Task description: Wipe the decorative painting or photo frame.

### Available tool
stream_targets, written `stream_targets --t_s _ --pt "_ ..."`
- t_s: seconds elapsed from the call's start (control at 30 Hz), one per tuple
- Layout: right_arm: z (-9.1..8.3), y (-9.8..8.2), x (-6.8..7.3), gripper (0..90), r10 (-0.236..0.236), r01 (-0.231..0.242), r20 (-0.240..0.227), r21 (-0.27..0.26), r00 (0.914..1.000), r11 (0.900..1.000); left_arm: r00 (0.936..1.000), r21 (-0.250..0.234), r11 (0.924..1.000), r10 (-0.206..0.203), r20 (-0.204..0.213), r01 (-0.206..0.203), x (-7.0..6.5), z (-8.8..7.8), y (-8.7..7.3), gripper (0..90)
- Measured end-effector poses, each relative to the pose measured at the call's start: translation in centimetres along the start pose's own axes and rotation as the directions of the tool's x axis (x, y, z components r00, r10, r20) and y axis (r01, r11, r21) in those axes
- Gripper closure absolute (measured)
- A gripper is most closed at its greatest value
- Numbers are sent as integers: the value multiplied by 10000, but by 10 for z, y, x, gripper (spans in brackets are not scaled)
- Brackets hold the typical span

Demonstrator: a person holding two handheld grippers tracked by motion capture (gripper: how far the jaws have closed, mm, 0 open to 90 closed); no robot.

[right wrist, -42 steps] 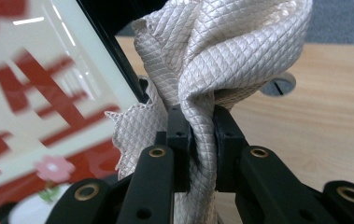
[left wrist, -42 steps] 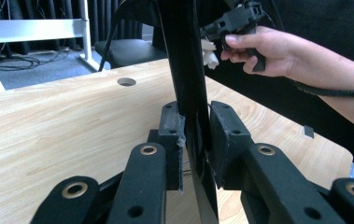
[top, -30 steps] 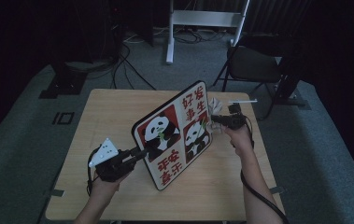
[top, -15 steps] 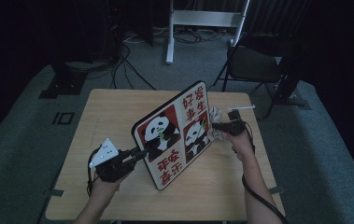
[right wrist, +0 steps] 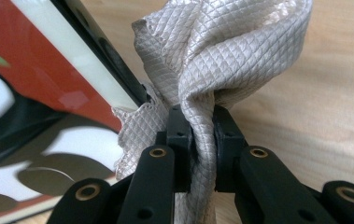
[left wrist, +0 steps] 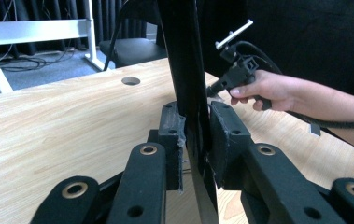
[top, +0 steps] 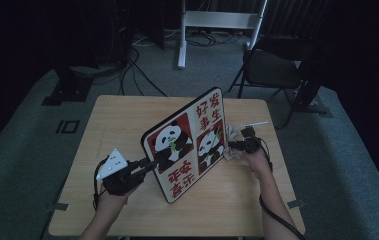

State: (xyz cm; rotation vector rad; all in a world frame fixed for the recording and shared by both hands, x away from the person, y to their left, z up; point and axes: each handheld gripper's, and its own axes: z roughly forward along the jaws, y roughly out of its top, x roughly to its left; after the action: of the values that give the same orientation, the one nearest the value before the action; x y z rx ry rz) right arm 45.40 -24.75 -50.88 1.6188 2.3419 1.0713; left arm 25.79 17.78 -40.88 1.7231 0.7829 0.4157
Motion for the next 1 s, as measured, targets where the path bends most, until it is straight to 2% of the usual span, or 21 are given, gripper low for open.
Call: stream_targets --t_s 0.03,0.13,0.17,0.2,0.27,0.4,0.57,0.73,0.87,0.97,1.0 --pt "5 -5 0 806 -148 144 261 169 9996 9998 10000 3 10000 -10 -20 10 0 0 0 767" --pt "8 -10 1 805 -205 195 464 220 9987 9996 10000 3 10000 -9 -6 9 0 0 0 767" --pt "10 -14 1 804 -125 124 774 19 9969 9999 10000 13 10000 -9 12 9 0 0 0 767" --pt "9 -15 1 804 -68 73 840 -49 9964 10000 10000 -1 10000 -33 -1 33 0 0 0 767" --pt "7 -18 1 803 -60 99 1294 -297 9916 9995 10000 -11 10000 -64 -13 64 0 0 0 767" --pt "-2 -26 -6 801 112 79 2086 -906 9779 9959 9999 3 9999 -140 13 140 0 0 0 767" --pt "-13 -37 -19 783 511 -126 2554 -1501 9655 9886 9998 -9 9998 -210 -7 210 0 0 0 766" --pt "-16 -45 -26 744 682 -262 2677 -1572 9611 9872 9995 2 9995 -306 71 306 0 -1 -1 764" --pt "-17 -49 -29 674 686 -203 2837 -1698 9565 9853 9997 45 9997 -243 95 243 -1 -2 0 757" --pt "-17 -50 -31 561 705 -164 3059 -1758 9495 9843 9996 106 9997 -237 159 235 -1 -3 0 755" --pt "-17 -50 -31 561 705 -164 3059 -1758 9495 9843 9996 106 9997 -237 159 235 -1 -3 0 750"
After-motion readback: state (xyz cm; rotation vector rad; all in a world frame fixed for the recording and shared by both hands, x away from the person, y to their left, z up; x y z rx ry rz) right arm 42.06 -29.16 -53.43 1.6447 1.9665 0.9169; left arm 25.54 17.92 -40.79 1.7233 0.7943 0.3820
